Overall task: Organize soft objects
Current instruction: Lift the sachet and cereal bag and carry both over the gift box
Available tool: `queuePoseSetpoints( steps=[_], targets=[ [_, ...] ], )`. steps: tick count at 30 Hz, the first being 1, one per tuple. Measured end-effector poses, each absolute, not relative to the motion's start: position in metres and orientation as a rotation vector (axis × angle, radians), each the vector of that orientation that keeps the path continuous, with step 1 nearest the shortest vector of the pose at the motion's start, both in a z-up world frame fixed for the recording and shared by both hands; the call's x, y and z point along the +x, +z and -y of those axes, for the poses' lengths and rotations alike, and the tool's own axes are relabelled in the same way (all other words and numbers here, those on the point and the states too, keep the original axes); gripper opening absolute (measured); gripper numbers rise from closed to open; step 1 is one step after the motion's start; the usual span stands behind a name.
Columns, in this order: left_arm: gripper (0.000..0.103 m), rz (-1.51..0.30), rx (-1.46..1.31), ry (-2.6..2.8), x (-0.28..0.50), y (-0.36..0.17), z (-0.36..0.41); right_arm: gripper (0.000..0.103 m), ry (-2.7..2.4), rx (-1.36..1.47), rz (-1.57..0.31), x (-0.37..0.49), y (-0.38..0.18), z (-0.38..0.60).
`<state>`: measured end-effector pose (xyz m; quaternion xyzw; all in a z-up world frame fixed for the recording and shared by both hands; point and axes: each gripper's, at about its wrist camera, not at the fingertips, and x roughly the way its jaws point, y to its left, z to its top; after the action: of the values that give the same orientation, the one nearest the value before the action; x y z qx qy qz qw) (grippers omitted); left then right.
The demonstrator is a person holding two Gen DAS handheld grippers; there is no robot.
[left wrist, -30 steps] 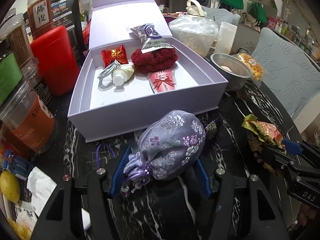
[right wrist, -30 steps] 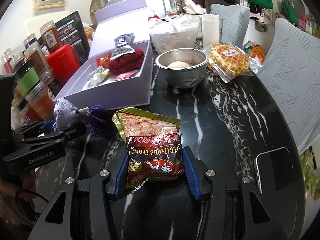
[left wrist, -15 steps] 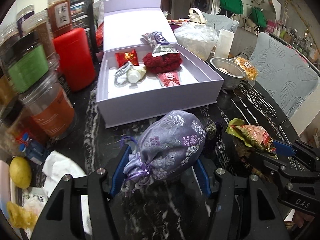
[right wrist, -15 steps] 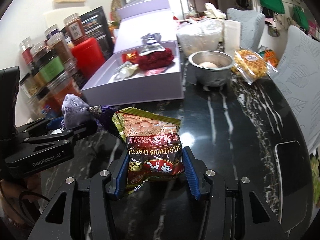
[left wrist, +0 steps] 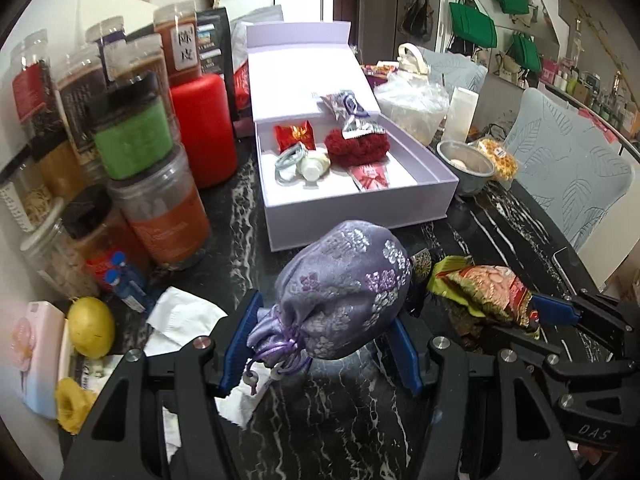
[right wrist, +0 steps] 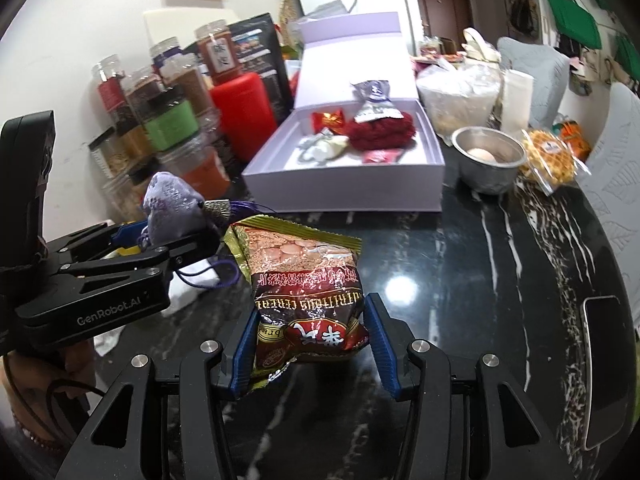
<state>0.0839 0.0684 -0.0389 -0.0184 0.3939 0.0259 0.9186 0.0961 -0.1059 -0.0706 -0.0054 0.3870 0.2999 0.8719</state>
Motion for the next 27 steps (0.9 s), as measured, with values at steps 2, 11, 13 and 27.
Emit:
queuePoseSetpoints(
  steps=[2, 11, 13, 27],
  targets=[
    [0.060, -0.795, -0.033, 0.053, 0.081, -0.032, -0.070, 0.050, 0.635, -0.011, -0.797, 0.094, -0.065, 0.103],
    [0.060, -0.738, -0.028, 0.041, 0.086, -0.002, -0.074, 0.050, 0.645, -0.025, -0.740, 0.097, -0.035, 0.097],
    [0.060, -0.729, -0.027, 0.037, 0.090, 0.003, -0.075, 0.050, 0.649, -0.026, -0.731, 0.100, -0.030, 0.096],
    [0.060, -0.645, -0.012, 0.034, 0.132, 0.040, -0.076, 0.050, 0.681, -0.069, -0.634, 0.138, 0.015, 0.087]
  ],
)
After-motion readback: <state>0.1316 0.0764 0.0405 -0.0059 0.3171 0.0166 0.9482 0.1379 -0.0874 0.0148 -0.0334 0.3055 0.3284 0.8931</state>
